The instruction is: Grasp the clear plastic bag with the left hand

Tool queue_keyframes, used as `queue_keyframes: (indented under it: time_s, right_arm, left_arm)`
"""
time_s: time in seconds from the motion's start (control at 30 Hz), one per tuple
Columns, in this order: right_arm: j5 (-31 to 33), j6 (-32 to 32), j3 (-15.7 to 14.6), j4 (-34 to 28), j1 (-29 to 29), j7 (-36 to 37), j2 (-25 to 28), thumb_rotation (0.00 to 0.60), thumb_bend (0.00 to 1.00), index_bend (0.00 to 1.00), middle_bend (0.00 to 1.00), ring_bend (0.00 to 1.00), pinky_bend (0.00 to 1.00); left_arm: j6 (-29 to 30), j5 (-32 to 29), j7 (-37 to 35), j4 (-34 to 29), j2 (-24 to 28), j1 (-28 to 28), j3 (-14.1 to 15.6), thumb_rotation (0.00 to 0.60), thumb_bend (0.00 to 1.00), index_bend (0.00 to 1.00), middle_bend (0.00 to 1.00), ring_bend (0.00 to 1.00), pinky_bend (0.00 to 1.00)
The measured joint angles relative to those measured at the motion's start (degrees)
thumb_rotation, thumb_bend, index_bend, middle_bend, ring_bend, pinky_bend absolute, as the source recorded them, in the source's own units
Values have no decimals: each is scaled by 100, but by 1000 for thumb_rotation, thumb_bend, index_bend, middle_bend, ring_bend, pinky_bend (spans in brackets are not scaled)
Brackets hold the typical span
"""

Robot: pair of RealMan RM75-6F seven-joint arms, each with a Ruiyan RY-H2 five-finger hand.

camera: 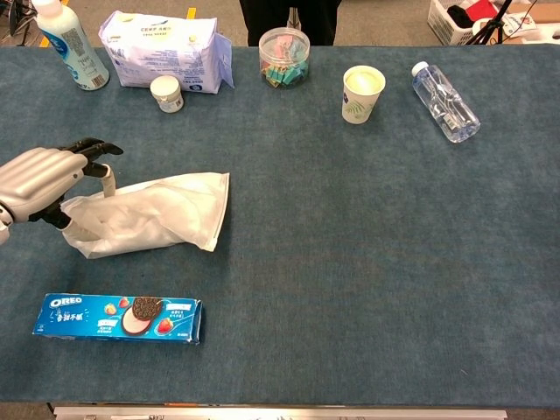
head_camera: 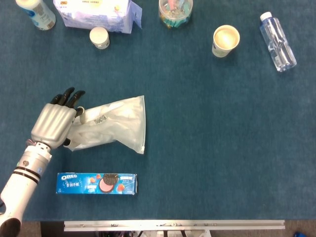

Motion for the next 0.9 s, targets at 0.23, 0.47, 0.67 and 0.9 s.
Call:
queue_keyframes:
  time_s: [0.23, 0.47, 0.67, 0.9]
  right_arm:
    - [14, -16, 2, 2, 4, -5, 0, 600, 82, 411, 334, 164, 287]
    - [22, -19, 6, -1, 5, -3, 3, 600, 82, 411, 334, 163, 287]
    - [18, -23, 3, -6, 6, -5, 3, 600, 82, 411, 334, 163, 287]
    - [17, -15, 5, -10, 4, 2, 7, 600, 82, 411, 334, 163, 287]
  left_arm:
    - [61, 33, 77, 35, -44, 17, 61, 600, 330, 817, 143, 25, 177]
    - [-5, -6, -55, 26, -14, 10, 78, 600, 323, 619, 121, 28, 177]
    - [-97, 52, -395, -19, 80, -12, 90, 600, 161, 335, 108, 38, 177]
    - [-104, 190, -562, 15, 105, -28, 120, 600, 53, 244, 103, 39, 178]
